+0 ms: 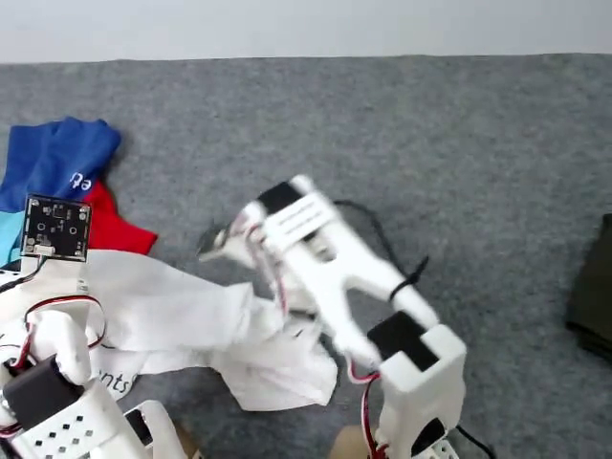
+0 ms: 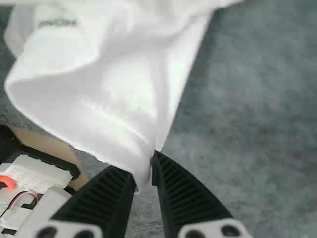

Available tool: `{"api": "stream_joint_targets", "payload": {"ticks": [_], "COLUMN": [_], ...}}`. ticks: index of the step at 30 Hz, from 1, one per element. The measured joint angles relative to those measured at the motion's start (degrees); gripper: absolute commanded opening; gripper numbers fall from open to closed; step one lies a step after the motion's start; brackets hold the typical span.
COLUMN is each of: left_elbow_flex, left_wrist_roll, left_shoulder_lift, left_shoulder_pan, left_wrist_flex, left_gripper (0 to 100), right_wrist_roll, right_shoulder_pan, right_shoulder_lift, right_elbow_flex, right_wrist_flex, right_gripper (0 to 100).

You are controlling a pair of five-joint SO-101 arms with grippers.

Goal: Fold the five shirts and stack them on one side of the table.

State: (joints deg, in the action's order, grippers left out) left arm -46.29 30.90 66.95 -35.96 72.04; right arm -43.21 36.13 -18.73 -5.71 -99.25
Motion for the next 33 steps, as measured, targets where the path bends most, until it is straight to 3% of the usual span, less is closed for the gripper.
{"api": "stream_joint_targets", "payload": {"ticks": [13,18,21,25,28,33], "left_elbow_flex": [-1.05,-6.51,-9.32,-10.11,-10.29,-10.9], "left_wrist_roll": [0.0,-3.96,-5.36,-5.8,-5.89,-5.89], "left_shoulder_lift": [-0.09,-0.09,-0.09,-0.09,-0.09,-0.09], "left_shoulder_pan": [19.69,21.45,21.63,21.63,21.63,21.63], "left_wrist_flex": [-0.7,-5.19,-6.15,-6.15,-5.01,-4.13], "left_gripper": [0,0,0,0,0,0], "right_wrist_roll": [-2.11,-2.11,-2.11,-1.76,-2.37,-3.25], "right_shoulder_pan": [-24.18,-30.07,-31.21,-31.12,-30.24,-22.07], "right_shoulder_lift": [0.0,-0.35,-0.35,0.0,2.9,11.43], "right_elbow_flex": [-3.96,-3.96,-4.66,-8.44,-9.14,-9.23], "right_wrist_flex": [0.0,1.67,0.35,-1.14,-1.14,-1.23], "right_gripper": [1.1,6.5,16.5,22.4,23.6,23.6]}}
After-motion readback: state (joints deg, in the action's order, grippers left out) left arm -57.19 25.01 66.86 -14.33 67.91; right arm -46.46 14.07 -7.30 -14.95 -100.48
